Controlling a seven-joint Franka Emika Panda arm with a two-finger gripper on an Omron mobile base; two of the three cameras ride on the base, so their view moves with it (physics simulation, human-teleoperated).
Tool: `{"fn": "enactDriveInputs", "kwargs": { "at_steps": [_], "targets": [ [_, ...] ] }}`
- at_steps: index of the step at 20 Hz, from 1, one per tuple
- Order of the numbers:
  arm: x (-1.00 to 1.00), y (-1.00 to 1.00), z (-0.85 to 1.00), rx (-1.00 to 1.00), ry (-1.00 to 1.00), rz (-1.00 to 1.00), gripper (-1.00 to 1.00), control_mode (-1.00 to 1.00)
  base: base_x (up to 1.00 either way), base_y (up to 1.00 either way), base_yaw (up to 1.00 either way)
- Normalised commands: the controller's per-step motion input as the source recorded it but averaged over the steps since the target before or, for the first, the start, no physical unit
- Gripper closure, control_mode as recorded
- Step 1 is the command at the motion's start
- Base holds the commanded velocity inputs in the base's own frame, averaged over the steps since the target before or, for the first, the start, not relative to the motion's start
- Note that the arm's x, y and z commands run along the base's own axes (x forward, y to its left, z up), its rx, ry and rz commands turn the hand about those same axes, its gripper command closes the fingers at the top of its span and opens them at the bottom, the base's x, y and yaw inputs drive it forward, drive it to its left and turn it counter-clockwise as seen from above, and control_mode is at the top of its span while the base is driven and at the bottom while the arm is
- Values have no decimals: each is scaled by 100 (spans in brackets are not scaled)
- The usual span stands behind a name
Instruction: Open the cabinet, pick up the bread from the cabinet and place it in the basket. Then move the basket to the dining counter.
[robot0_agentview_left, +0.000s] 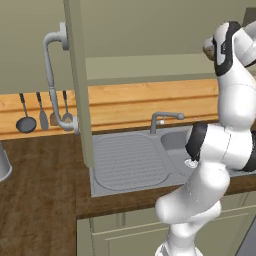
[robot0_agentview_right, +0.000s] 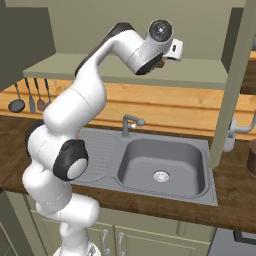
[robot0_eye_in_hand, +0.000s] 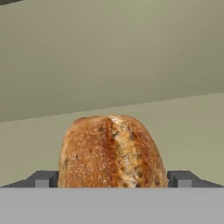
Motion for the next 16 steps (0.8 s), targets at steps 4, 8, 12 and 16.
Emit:
{"fn": "enactDriveInputs", "kwargs": {
  "at_steps": [4, 8, 12, 16],
  "targets": [
    [-85, 35, 8, 0, -19, 0, 100, -100, 0, 0, 0],
    [-89, 41, 17, 0, -1, -11, 100, -100, 0, 0, 0],
    [-100, 45, 28, 0, 0, -16, 100, -100, 0, 0, 0],
    [-100, 67, 32, 0, 1, -21, 100, -100, 0, 0, 0]
  ]
}}
